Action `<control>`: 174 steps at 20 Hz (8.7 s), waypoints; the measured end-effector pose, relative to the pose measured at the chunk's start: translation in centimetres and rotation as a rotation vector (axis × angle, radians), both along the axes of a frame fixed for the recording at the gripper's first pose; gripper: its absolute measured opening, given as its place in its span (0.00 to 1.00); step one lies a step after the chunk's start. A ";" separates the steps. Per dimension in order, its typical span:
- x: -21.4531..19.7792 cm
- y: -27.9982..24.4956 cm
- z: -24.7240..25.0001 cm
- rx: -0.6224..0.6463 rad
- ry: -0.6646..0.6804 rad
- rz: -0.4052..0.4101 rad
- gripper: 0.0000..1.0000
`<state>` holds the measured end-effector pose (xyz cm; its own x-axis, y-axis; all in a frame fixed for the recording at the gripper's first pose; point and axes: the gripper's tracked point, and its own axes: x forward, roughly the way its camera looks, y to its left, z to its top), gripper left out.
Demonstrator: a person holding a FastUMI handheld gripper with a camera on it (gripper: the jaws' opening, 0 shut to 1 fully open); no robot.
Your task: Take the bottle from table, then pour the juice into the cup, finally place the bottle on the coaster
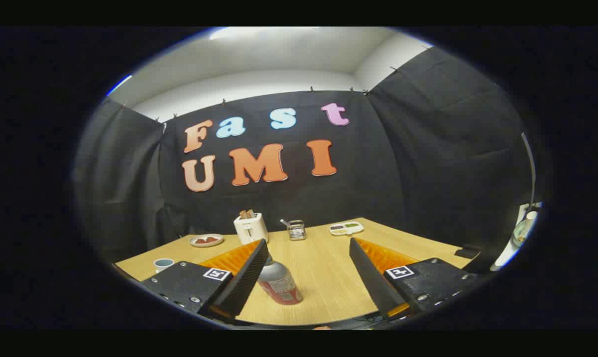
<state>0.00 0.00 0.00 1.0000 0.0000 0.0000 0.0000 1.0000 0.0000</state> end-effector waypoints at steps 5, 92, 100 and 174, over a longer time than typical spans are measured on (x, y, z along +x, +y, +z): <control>0.5 -1.5 -1.2 -0.064 0.035 -0.060 0.98; 6.2 25.3 -11.2 -1.265 0.023 0.207 0.78; 6.6 29.2 -12.6 -1.431 -0.040 0.297 0.78; 9.6 31.2 -12.2 -2.090 -0.240 0.287 0.77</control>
<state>9.59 31.17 -12.21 0.9526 0.2849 -0.1067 0.0546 -0.5049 -0.8615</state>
